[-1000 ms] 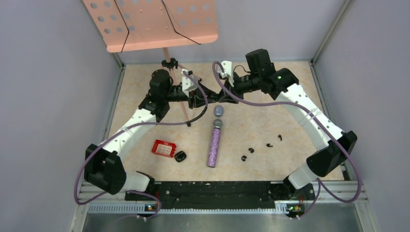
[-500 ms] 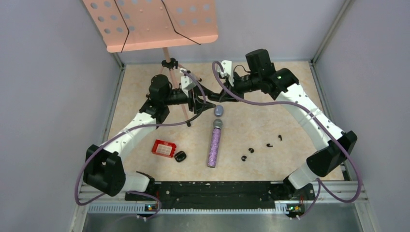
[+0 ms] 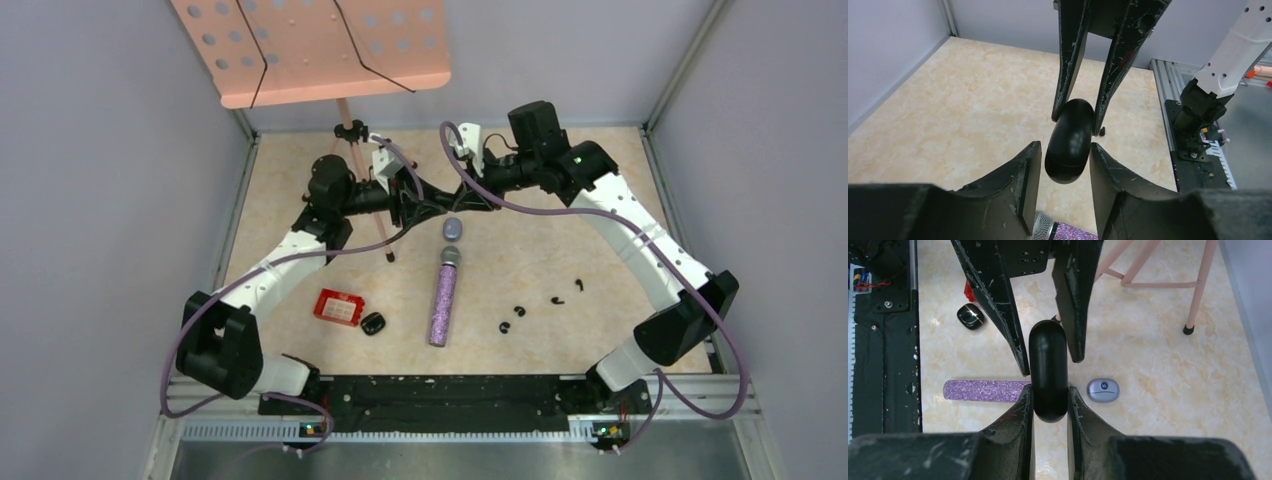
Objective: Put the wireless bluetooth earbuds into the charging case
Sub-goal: Pick up the charging case at the center of the board.
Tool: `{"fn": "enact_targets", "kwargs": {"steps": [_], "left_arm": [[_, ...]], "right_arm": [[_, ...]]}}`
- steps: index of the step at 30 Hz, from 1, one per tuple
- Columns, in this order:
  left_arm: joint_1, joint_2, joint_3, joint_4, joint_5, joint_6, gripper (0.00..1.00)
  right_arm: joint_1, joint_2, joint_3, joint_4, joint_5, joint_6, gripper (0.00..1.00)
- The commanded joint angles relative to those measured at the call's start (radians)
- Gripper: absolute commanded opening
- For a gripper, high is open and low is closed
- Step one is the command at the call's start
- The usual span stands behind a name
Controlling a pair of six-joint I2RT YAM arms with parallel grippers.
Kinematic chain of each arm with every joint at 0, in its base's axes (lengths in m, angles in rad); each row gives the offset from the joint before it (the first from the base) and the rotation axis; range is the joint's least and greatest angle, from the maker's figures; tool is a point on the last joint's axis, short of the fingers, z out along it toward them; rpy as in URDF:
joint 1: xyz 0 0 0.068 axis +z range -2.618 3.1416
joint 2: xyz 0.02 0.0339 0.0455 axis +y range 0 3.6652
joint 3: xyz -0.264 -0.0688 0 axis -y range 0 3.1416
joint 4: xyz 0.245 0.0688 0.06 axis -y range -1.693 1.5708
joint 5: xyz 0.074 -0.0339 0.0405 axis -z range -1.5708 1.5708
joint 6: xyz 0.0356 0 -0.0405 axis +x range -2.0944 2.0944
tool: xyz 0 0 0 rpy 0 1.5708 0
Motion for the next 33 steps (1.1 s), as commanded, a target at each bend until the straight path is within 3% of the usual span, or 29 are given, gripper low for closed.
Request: {"fn": "enact_targets", "kwargs": {"steps": [1, 6, 18, 23, 26, 28, 30, 33], "left_arm": [[0.006, 0.023, 0.025, 0.062, 0.030, -0.039, 0.50], [0.010, 0.038, 0.029, 0.065, 0.042, -0.042, 0.51], [0.019, 0.083, 0.048, 0.144, 0.121, -0.097, 0.14], [0.021, 0.087, 0.041, 0.171, 0.119, -0.122, 0.21], [0.022, 0.092, 0.040, 0.193, 0.130, -0.135, 0.12], [0.022, 0.095, 0.038, 0.205, 0.134, -0.141, 0.05], [0.022, 0.097, 0.037, 0.215, 0.137, -0.145, 0.00], [0.024, 0.102, 0.032, 0.226, 0.141, -0.146, 0.00]], "right_arm": [[0.004, -0.001, 0.040, 0.041, -0.004, 0.014, 0.00], [0.004, -0.001, 0.041, 0.041, 0.000, 0.013, 0.00], [0.004, 0.011, 0.037, 0.042, 0.004, 0.035, 0.00], [0.005, 0.019, 0.039, 0.050, 0.004, 0.069, 0.00], [0.003, 0.023, 0.039, 0.055, 0.012, 0.078, 0.00], [0.004, 0.028, 0.041, 0.055, 0.022, 0.085, 0.06], [0.004, 0.034, 0.049, 0.056, 0.041, 0.109, 0.20], [0.004, 0.044, 0.075, 0.056, 0.063, 0.150, 0.33]]}}
